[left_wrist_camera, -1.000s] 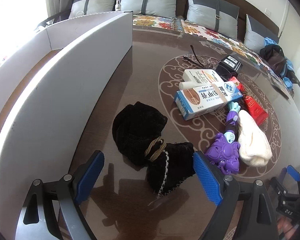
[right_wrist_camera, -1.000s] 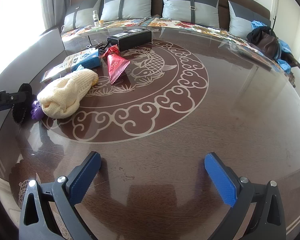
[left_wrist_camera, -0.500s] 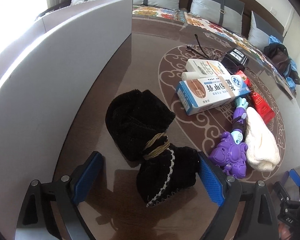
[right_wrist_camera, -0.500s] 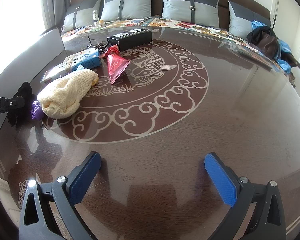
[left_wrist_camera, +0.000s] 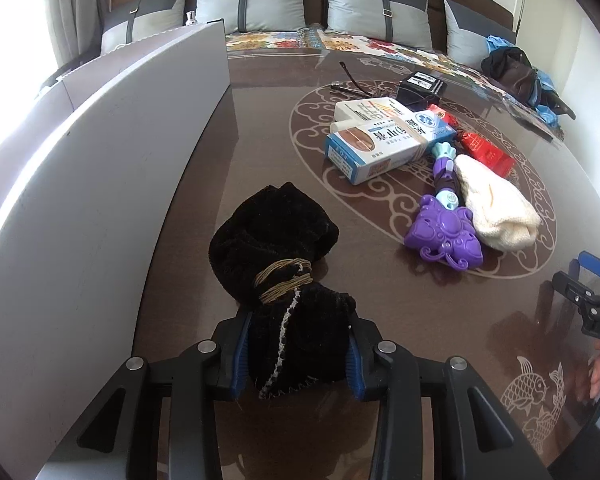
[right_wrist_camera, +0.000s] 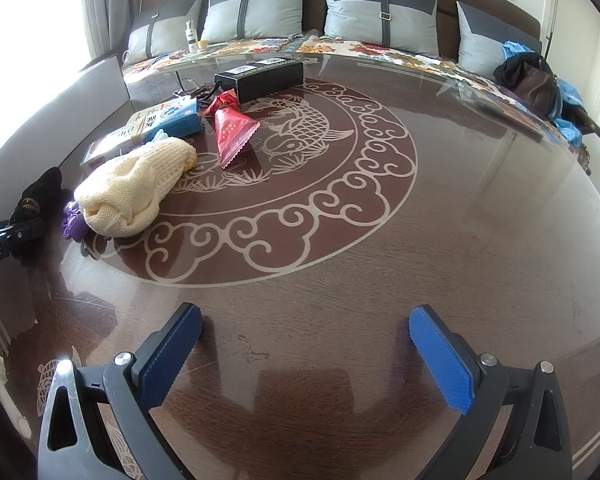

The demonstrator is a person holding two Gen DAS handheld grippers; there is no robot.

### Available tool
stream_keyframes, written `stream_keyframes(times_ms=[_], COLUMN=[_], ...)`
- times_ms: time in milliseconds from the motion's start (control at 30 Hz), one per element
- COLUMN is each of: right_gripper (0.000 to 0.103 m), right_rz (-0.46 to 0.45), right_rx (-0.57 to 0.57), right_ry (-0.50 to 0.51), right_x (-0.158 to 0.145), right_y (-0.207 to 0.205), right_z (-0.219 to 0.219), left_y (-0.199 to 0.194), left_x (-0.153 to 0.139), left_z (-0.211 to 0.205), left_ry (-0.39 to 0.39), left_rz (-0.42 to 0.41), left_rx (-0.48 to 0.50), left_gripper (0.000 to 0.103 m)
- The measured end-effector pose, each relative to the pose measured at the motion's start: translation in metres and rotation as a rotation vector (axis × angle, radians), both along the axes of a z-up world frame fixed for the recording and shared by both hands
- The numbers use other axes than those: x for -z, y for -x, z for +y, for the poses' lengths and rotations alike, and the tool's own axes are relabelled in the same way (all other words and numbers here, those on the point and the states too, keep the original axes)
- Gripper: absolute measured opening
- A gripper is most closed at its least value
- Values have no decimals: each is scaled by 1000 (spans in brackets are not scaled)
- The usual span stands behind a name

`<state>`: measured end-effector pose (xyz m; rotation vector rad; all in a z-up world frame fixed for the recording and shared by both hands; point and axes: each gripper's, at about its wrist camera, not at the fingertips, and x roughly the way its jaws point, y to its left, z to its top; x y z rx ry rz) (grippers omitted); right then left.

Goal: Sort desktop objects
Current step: 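Close the left tool on the black velvet pouch while the right tool approaches the cream knitted mitten, then close the right tool on the cream knitted mitten while the left tool holds the pouch, then carry the pouch and mitten into the white bin and open both tools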

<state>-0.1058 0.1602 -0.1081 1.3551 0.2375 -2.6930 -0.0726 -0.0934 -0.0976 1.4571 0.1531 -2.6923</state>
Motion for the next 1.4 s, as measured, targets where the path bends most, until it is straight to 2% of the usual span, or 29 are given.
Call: stream_keyframes(times_ms=[133,200,300,400,467,533,567,600,733,867,1000,1100,1233,1400], right_gripper=[103,103,100,100,100,88,59,53,50,50,50,50,50,50], right_rz=[-15,-88,-150,-167,-205,-229,-254,-269,-230,-176,-130,-93,-54,-32], right_rx=[-2,14,0,-45,-87,-116,-124,-128,-134,-151,-190,-275,-445,-610], right_ry=[-1,11,270,340,333,257,228,234,245,224,241,259,283,284], right_x=[-2,-6,-23,-36,-35,-28,-23,-21,-34,-61,-94,-118,-143,-153], right_y=[2,12,24,41,56,68,72,72,53,21,4,-5,-17,-19], right_z=[1,0,-10,-49,-78,-99,-103,-103,-84,-63,-71,-113,-204,-324], left_y=[-23,-33,-39,-40,-42,-47,-50,-55,-69,-78,-90,-102,-116,-114], left_x=[0,1,1,0,0,-1,-3,-5,-20,-44,-79,-110,-134,-119], left_z=[5,6,8,5,2,-1,-1,-2,-1,0,-14,-44,-110,-184], left_ry=[-10,-6,3,-25,-52,-77,-88,-100,-155,-223,-276,-280,-223,-159], left_rz=[0,6,13,13,16,23,34,48,110,182,266,332,373,271], left_rx=[33,46,57,45,34,27,27,30,46,57,36,-7,-126,-244], left_gripper=[38,38,38,38,38,38,38,38,38,38,38,38,38,38])
